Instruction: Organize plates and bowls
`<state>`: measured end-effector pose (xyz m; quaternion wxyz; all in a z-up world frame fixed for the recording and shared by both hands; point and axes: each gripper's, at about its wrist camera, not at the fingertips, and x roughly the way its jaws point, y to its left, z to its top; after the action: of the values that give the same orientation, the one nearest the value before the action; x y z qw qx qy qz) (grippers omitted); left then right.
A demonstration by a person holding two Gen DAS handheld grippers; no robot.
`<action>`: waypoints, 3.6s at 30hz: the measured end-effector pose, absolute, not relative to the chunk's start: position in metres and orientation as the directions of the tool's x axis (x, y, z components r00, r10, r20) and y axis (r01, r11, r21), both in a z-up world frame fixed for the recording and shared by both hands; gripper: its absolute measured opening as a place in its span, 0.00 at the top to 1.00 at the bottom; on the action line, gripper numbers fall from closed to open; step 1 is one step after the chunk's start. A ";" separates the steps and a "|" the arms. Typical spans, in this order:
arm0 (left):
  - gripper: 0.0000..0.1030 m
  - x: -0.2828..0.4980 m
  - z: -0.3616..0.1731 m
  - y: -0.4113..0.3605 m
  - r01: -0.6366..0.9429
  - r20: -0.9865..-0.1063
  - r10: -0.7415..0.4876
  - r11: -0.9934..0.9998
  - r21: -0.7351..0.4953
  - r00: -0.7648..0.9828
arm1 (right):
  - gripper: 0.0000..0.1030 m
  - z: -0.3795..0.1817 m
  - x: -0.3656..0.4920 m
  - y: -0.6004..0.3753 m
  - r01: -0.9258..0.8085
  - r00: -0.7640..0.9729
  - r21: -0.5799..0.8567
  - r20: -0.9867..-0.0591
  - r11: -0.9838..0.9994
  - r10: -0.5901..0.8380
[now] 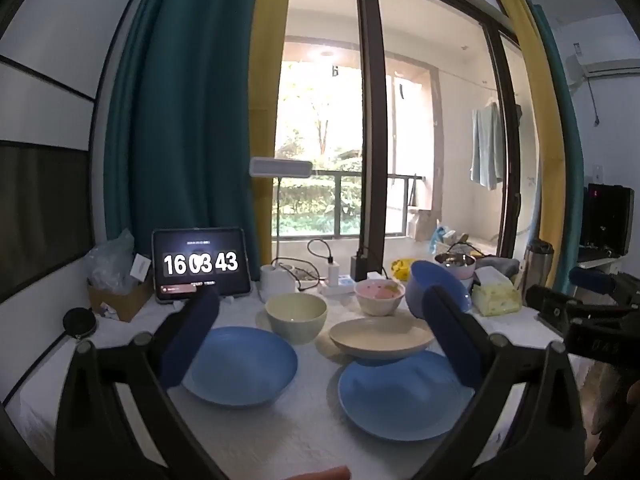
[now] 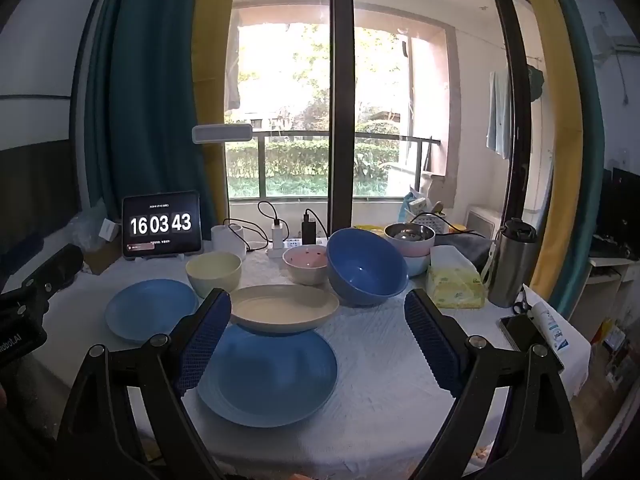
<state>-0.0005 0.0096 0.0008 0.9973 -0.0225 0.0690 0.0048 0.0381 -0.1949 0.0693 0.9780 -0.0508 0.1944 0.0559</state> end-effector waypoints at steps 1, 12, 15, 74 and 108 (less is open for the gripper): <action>0.01 0.000 0.000 0.009 -0.013 -0.139 0.007 0.999 -0.044 0.990 | 0.11 0.069 0.038 -0.195 -0.130 0.918 -0.078 -0.387 0.988 0.090; 0.01 0.001 0.000 0.009 -0.020 -0.141 0.014 0.999 -0.044 0.990 | 0.11 0.070 0.037 -0.196 -0.122 0.917 -0.072 -0.389 0.990 0.085; 0.01 0.001 -0.001 0.009 -0.021 -0.143 0.014 0.999 -0.046 0.990 | 0.11 0.070 0.037 -0.196 -0.121 0.917 -0.072 -0.390 0.990 0.084; 0.01 0.004 -0.005 0.010 -0.025 -0.155 0.015 0.998 -0.060 0.988 | 0.11 0.069 0.041 -0.197 -0.112 0.910 -0.063 -0.407 0.992 0.077; 0.01 0.103 -0.031 -0.011 -0.004 -0.310 -0.011 0.999 -0.046 0.951 | 0.12 0.032 0.135 -0.210 -0.135 0.830 -0.021 -0.549 0.991 0.101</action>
<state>0.1031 -0.0107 -0.0306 0.9873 -0.0228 0.1571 -0.0018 0.1355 -0.2099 0.0317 0.9561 -0.0295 0.2851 0.0616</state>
